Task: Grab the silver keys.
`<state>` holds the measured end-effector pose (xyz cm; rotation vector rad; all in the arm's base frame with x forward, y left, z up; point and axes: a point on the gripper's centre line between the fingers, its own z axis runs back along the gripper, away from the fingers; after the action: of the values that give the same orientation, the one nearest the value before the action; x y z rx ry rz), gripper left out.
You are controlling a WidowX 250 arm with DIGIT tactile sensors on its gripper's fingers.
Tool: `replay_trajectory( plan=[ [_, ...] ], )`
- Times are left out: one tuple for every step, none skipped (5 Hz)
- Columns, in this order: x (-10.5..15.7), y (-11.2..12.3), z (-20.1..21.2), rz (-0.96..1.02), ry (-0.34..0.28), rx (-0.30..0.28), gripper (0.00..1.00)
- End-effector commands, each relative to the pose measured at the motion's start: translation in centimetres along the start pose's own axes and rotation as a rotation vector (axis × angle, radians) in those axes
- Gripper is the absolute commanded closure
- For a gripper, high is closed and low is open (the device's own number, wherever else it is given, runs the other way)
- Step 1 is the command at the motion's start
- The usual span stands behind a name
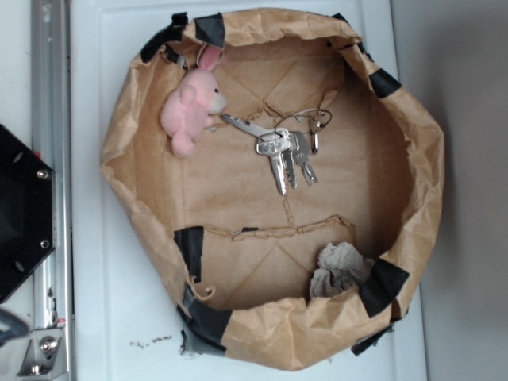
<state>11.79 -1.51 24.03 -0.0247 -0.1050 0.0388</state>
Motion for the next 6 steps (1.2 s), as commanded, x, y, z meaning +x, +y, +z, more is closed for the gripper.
replay_trajectory(
  plan=[
    [0.0, 0.0, 0.0, 0.0, 0.0, 0.0, 0.0],
    [4.8, -1.9, -1.6, 0.048, -0.087, -0.013, 0.0],
    [8.9, -1.7, -2.6, 0.079, -0.143, -0.034, 0.0],
    [11.3, -0.5, -3.8, 0.055, -0.162, -0.063, 0.0],
    [12.8, 1.3, -6.1, 0.027, -0.122, -0.132, 0.0],
    [13.0, 2.6, -8.8, 0.051, -0.138, -0.067, 0.0]
  ],
)
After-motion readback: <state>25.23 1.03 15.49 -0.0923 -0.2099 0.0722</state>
